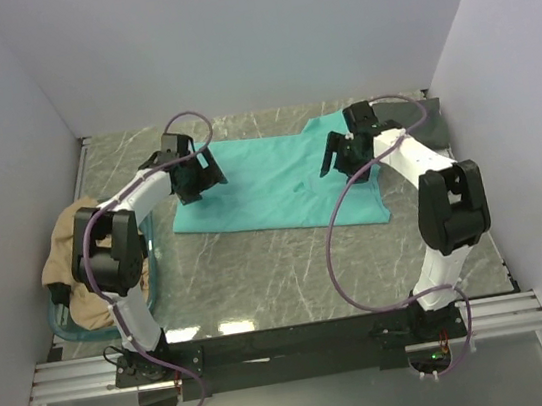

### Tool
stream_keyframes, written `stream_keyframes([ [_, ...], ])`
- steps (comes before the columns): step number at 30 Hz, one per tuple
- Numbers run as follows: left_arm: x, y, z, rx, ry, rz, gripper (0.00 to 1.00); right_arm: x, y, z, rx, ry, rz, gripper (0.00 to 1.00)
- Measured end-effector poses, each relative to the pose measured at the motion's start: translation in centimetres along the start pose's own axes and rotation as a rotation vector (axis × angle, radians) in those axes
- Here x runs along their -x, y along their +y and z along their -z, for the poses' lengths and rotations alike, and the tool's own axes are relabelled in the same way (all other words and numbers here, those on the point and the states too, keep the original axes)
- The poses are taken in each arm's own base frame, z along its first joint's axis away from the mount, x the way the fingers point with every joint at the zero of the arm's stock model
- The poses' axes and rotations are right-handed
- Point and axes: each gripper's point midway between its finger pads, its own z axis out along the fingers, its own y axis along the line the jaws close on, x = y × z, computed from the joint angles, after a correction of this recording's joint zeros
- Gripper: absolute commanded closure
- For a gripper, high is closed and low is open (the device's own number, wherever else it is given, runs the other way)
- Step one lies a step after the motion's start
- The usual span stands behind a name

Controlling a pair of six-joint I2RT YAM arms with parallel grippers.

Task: Fold and stack the t-shirts
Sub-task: Fold the tshirt

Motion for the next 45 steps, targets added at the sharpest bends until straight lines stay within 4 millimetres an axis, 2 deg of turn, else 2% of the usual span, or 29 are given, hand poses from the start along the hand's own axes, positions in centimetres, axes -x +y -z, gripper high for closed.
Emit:
stream_keyframes([
  [5, -2.4, 2.1, -1.0, 0.036, 0.047, 0.009, 0.06, -0.5, -0.2, -1.8, 0.000, 0.028, -0.010, 0.18],
  [9, -4.1, 3.4, -1.5, 0.061, 0.076, 0.012, 0.06, -2.6, -1.7, -3.2, -0.035, 0.084, -0.019, 0.18],
  [16, -4.2, 3.9, -1.5, 0.060, 0.037, 0.005, 0.05, -5.1, -3.7, -4.2, -0.089, 0.149, -0.028, 0.18],
  [25, -6.0, 5.2, 0.1, 0.057, 0.018, -0.001, 0.05, -5.4, -4.0, -4.3, -0.096, 0.157, -0.023, 0.18],
  [29, -7.4, 5.7, 1.2, 0.047, 0.011, 0.012, 0.06, -6.5, -4.1, -3.8, -0.078, 0.163, -0.037, 0.18],
  [31, -8.4, 6.0, 1.9, 0.047, 0.016, 0.025, 0.06, -7.7, -4.4, -3.2, -0.066, 0.176, -0.052, 0.18],
  [38, -12.8, 5.9, 4.4, 0.040, 0.066, 0.046, 0.05, -11.5, -5.1, -1.3, -0.033, 0.228, -0.099, 0.18],
  [43, -16.3, 6.0, 6.7, 0.060, 0.135, 0.058, 0.05, -13.6, -6.4, 0.1, -0.089, 0.282, -0.108, 0.18],
  [45, -16.9, 6.2, 7.8, 0.075, 0.145, 0.062, 0.04, -14.2, -7.0, 0.8, -0.124, 0.303, -0.102, 0.18],
])
